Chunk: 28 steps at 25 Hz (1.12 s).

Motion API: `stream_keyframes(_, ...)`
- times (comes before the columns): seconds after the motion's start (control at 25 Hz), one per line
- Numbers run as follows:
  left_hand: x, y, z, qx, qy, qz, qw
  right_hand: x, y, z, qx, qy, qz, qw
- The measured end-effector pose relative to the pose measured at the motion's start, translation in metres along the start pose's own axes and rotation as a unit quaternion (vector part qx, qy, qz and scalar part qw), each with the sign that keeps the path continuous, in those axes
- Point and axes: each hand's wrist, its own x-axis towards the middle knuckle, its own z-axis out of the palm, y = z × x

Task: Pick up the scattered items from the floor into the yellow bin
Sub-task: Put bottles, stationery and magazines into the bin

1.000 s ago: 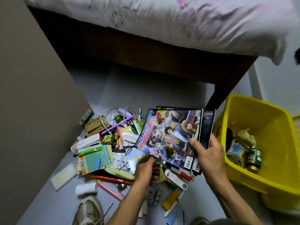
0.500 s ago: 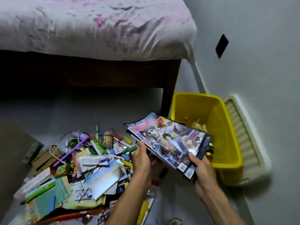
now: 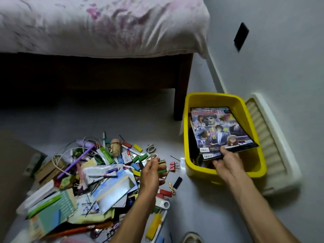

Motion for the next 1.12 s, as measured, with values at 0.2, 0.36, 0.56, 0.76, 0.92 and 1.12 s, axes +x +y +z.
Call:
stream_keyframes(0.2, 0.002, -0.023, -0.030, 0.052, 0.034, -0.011, 0.998, -0.039, 0.041, 0.015, -0.165, -0.010, -0.089, 0.982)
stream_keyframes(0.36, 0.001, -0.044, -0.057, 0.101, 0.036, -0.024, 0.994, -0.086, 0.118, 0.019, -0.317, -0.153, -0.129, 0.927)
stream_keyframes(0.56, 0.024, -0.064, -0.116, 0.175, 0.119, 0.007, 0.977, -0.069, 0.185, 0.026, -0.602, -0.265, -0.144, 0.739)
stream_keyframes(0.76, 0.064, -0.089, -0.149, 0.549, -0.002, 0.055, 0.834, -0.008, 0.226, 0.056, -0.769, -0.280, -0.268, 0.508)
stream_keyframes(0.92, 0.086, -0.104, -0.155, 0.627, -0.031, 0.037, 0.777, 0.054, 0.225, 0.070, -0.865, -0.250, -0.243, 0.362)
stream_keyframes(1.12, 0.088, -0.096, -0.157, 0.670, 0.000, 0.107, 0.734, 0.074, 0.234, 0.056, -0.836, -0.289, -0.338, 0.322)
